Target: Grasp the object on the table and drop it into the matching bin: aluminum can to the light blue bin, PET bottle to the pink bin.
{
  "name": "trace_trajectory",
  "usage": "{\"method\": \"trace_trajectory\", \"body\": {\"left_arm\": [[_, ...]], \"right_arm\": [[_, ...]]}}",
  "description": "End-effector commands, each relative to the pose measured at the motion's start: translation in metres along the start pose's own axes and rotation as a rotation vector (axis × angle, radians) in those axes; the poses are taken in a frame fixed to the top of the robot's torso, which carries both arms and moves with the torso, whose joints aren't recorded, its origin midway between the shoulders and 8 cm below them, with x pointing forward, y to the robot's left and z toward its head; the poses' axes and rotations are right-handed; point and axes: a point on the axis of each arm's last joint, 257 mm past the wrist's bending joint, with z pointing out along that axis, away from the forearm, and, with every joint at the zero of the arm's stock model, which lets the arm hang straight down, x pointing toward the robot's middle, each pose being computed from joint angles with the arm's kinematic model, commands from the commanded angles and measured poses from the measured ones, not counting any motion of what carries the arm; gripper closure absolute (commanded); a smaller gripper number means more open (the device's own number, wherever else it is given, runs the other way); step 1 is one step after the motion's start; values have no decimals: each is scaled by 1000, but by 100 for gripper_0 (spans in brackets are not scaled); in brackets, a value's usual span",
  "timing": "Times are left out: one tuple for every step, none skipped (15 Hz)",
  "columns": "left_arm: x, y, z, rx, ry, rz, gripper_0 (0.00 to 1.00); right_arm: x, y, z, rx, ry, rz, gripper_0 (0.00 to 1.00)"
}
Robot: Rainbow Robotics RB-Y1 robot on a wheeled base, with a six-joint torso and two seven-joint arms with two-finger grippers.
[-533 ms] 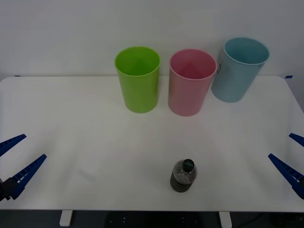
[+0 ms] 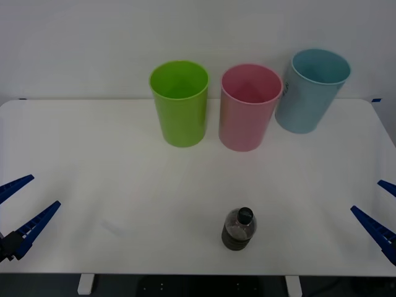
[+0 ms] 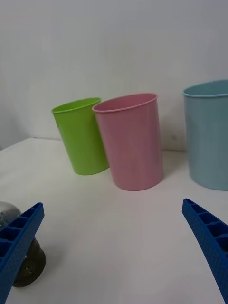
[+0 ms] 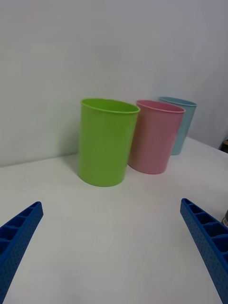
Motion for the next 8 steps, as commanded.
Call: {"method": "trace_trajectory", "body": {"left_arm": [[0, 0, 0, 0, 0, 0, 0], [0, 0, 0, 0, 0, 0, 0], [0, 0, 0, 0, 0, 0, 0], [0, 0, 0, 0, 0, 0, 0], [0, 0, 0, 0, 0, 0, 0], [0, 0, 0, 0, 0, 0, 0], [0, 0, 0, 0, 0, 0, 0], [0, 0, 0, 0, 0, 0, 0]], "right_arm": [[5, 5, -1, -18, 17, 2, 0], [7, 9, 0, -34, 27, -3, 0], [10, 14, 2, -55, 36, -5, 0], [14, 20, 3, -76, 47, -7, 0], [17, 24, 4, -91, 57, -12, 0], [22, 29, 5, -110, 70, -38, 0], [25, 30, 6, -120, 76, -71, 0], [33, 32, 8, -136, 88, -104, 0]]}}
